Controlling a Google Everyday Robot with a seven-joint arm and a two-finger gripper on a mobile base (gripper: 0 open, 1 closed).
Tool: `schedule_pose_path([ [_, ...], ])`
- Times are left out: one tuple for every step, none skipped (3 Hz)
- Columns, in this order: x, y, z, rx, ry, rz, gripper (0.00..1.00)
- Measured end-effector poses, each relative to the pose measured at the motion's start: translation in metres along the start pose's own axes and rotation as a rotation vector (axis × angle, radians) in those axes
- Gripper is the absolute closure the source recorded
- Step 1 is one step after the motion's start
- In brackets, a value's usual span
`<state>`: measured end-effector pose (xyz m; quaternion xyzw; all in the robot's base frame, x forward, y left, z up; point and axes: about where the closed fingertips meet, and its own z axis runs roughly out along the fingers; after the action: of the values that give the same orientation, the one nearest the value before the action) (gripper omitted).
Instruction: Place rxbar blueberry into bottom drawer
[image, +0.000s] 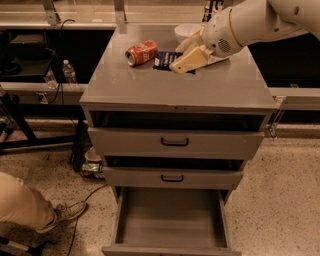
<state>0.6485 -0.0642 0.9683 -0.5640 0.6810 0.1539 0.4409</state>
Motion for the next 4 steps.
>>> schedule_pose_path([
  [0.0,0.0,0.0,0.0,0.0,0.0,1.0],
  [0.012,0.011,0.002,-0.013,0.018,0.021,1.0],
  [0.038,0.034,0.001,-0.03,0.048,0.078,1.0],
  [0.077,0.066,0.007,-0.036,0.094,0.166,1.0],
])
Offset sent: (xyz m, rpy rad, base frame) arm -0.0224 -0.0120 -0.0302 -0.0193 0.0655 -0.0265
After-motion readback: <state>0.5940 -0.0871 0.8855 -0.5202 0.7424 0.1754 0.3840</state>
